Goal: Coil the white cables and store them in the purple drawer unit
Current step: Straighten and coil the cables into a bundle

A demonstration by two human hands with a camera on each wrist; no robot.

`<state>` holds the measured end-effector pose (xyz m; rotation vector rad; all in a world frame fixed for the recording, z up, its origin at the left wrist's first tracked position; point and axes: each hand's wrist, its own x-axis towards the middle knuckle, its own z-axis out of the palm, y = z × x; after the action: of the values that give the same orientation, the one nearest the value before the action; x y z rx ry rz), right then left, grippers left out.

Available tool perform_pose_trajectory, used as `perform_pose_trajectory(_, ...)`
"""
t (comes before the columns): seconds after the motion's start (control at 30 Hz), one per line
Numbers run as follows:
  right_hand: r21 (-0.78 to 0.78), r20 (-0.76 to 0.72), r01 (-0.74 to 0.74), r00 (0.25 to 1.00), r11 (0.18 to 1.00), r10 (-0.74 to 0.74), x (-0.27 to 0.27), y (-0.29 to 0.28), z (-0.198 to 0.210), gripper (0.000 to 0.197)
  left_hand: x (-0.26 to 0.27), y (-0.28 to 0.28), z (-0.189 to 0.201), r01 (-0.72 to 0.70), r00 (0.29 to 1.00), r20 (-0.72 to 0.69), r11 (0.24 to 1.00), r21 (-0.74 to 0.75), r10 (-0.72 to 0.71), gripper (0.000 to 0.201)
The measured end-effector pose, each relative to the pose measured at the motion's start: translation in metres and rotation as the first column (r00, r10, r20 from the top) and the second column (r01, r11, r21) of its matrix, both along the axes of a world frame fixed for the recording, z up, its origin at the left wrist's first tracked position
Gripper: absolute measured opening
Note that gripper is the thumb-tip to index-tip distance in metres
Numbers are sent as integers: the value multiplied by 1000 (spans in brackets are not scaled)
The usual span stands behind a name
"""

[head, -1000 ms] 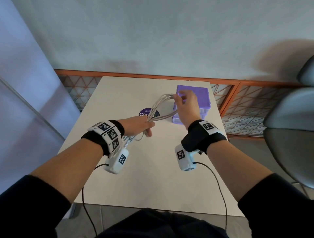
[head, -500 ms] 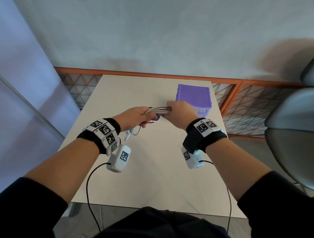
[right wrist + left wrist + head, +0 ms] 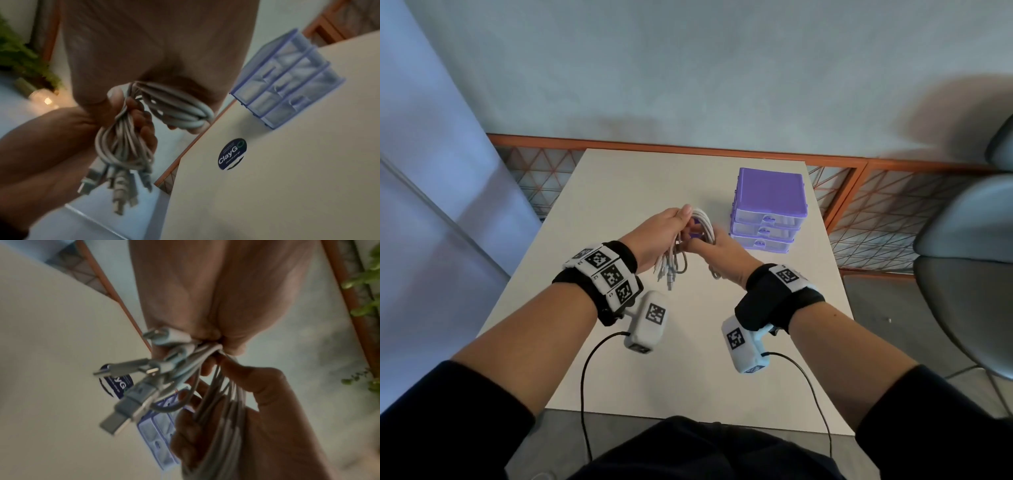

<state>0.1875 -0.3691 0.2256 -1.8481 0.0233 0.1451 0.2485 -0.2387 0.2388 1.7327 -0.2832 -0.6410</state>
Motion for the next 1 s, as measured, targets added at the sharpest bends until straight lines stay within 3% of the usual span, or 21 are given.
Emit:
perform_pose_trajectory(0.17, 115, -76, -79, 993, 990, 88, 2, 4, 1, 17, -8, -5, 6, -61, 983, -182, 988, -142, 34, 46)
perform_pose_trajectory(0.33, 100, -131, 72, 990, 992, -59, 4, 5, -1, 26, -11, -3, 7, -64, 944, -327, 957, -284, -34, 49)
perform_pose_trajectory(0.43, -24, -152, 89, 984, 996, -92, 1, 5, 2, 18, -12, 1, 4, 1, 943, -322, 970, -242, -81, 50)
perform_pose_trajectory(0.5, -87, -171, 85, 980, 993, -99, -2, 2, 2, 15, -14, 3, 2, 82, 962, -250, 989, -124, -111, 50)
perform_pose_trajectory(0.6, -41, -247, 67, 966, 997, -75, -10, -1, -1, 6, -15, 3, 3, 172, 983, -84, 975, 140, -162, 49)
perform_pose_trajectory(0.7, -103, -243, 41, 968, 994, -65, -16, -2, -5, 7, -17, -6, 2, 196, 944, 209, 942, 273, -257, 50)
perform_pose_trajectory(0.77, -213, -214, 41, 973, 976, -88, -17, -4, -7, 4, -22, -17, -3, 139, 916, 324, 945, 295, -236, 49)
perform_pose_trajectory(0.87, -383, -173, 78, 973, 921, -154, -17, -8, -12, 9, -28, -29, -9, -28, 918, 376, 923, 384, -129, 55)
perform_pose_trajectory(1.0, -522, -73, 161, 970, 838, -232, -27, -14, -20, 14, -27, -42, -15, -62, 899, 418, 908, 415, -130, 49)
